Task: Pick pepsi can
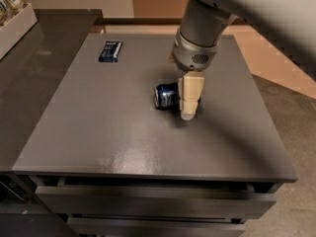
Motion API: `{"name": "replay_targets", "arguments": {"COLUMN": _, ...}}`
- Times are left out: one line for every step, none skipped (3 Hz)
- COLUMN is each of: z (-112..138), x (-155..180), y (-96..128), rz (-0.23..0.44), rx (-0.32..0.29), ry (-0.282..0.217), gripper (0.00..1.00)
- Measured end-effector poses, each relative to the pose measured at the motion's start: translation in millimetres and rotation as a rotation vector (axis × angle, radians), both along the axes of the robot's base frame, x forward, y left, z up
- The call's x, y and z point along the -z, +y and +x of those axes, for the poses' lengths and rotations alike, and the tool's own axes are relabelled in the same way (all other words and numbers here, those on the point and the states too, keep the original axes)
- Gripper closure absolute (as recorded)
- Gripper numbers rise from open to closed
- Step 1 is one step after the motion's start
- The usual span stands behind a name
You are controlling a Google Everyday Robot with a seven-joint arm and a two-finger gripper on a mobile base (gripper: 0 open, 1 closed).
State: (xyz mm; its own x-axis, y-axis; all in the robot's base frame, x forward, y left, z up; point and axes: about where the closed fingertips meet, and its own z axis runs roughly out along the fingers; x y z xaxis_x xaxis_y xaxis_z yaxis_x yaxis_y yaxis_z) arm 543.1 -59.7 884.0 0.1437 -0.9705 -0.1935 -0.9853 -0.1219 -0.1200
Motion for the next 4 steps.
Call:
{"name": "replay_targets", "arguments": {"z": 8, "x": 15, "y": 9, "rz": -0.005, "rx": -0.016, "ry": 0.037, "gripper": 0.0}}
{"name": "replay_targets", "arguments": {"z": 12, "x": 30, "y": 15, "rz": -0.034, "rx": -0.02, "ry": 0.065, "gripper": 0.0}}
{"name": "replay_targets", "arguments": {"z": 13, "x": 39, "y": 12, "rz": -0.068, "rx": -0.012, "ry": 0.077, "gripper": 0.16}}
{"name": "replay_targets", "arguments": {"z": 15, "x": 40, "y": 10, "rz": -0.087, "rx": -0.001, "ry": 0.086, "gripper": 0.48}}
